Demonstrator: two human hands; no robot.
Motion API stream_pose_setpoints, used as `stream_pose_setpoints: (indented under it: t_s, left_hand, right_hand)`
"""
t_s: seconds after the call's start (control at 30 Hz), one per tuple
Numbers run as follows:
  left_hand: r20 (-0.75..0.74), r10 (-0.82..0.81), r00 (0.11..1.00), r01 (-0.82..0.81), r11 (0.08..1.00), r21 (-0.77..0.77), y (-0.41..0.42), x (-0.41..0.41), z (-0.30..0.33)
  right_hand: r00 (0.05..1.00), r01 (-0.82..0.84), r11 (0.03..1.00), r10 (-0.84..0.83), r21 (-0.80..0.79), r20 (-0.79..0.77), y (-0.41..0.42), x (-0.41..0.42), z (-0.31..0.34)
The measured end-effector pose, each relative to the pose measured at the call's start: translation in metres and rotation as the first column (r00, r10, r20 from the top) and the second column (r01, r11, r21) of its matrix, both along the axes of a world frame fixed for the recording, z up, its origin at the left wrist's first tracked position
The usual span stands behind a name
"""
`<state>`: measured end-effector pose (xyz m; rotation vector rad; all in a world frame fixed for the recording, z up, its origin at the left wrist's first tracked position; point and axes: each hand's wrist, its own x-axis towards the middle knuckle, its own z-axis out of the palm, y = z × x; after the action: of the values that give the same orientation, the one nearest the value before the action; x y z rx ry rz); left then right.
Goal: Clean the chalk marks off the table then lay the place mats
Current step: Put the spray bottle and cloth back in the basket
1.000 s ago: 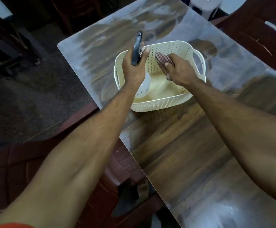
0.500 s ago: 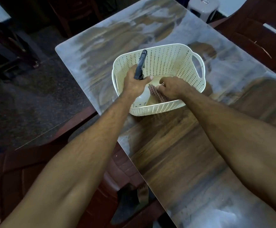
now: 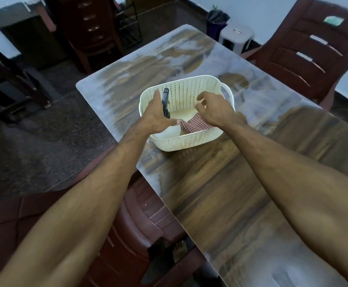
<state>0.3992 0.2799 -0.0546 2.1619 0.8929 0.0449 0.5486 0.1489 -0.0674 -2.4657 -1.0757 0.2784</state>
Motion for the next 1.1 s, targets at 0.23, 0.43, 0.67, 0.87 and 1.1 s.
stream_pose_setpoints:
  t_s: [0.23,0.43,0.67,0.87,1.1]
  left_hand:
    - [0.328,-0.01,0.944,-0.079,0.964,0.256,-0.069,-0.003,0.027]
    - [0.389,-0.163,0.907,0.083,0.973,0.213,-0.169,0.021,0.03]
    - [0.363,-0.337,0.869,0.276,0.938,0.211,-0.317,0.058,0.031]
    - [0.351,-0.448,0.822,0.447,0.89,0.088,-0.467,0.081,0.012]
    - [0.337,-0.551,0.764,0.605,0.793,-0.073,-0.632,0.084,-0.017]
  right_hand:
    - [0.996,0.068,0.96,-0.083,0.271,0.042,-0.066,-0.026,0.025]
    - [0.979,0.195,0.915,-0.2,0.353,-0.022,-0.151,-0.037,0.025]
    - [0.912,0.397,0.844,-0.408,0.359,-0.049,-0.322,-0.027,0.01]
    - [0.786,0.606,0.721,-0.607,0.335,-0.117,-0.486,-0.033,-0.007]
    - [0.601,0.789,0.557,-0.787,0.259,-0.139,-0.662,-0.062,-0.033]
